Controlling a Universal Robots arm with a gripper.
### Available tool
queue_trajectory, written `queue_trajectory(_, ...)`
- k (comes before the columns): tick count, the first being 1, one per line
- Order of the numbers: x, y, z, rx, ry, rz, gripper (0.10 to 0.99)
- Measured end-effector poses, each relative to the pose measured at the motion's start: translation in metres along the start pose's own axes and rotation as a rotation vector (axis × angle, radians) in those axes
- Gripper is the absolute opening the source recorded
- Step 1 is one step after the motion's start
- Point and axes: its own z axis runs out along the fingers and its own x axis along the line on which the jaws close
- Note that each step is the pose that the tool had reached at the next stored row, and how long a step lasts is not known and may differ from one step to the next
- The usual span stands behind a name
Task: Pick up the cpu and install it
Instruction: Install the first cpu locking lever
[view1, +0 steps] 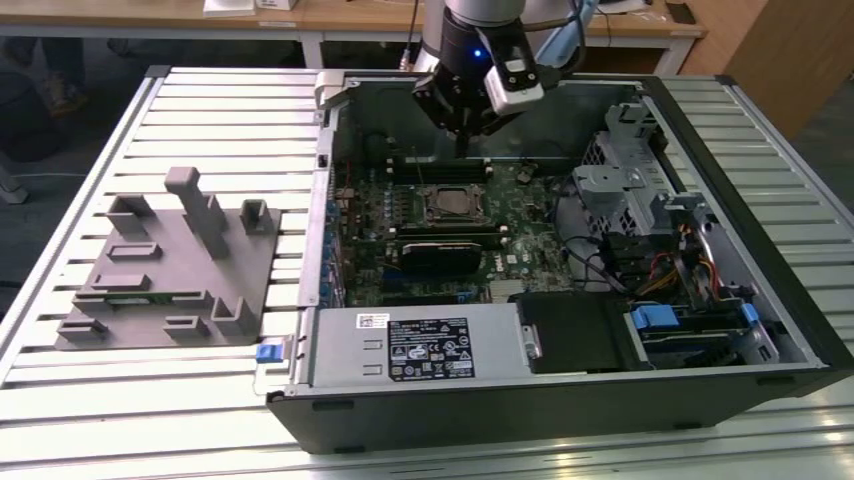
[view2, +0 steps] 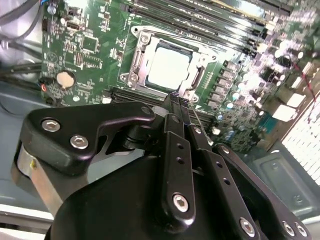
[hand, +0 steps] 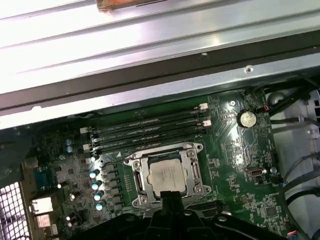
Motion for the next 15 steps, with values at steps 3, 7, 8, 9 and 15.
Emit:
queue_trajectory(3,0.0000,0.0000,0.0001,0.001,0.0007,-0.055,0.106)
queue_trajectory(7,0.0000,0.0000,0.0002,0.001,0.0004,-0.117,0.106)
queue_trajectory(8,0.0000,-0.0002,0.0003,0.000,-0.0018,-0.123,0.106)
queue_trajectory(9,0.0003,-0.0005,0.0004,-0.001,-0.0060,-0.125,0.106)
queue_trajectory(15,0.0058,-0.0017,0.0008,-0.005,-0.0261,-0.135,0.106)
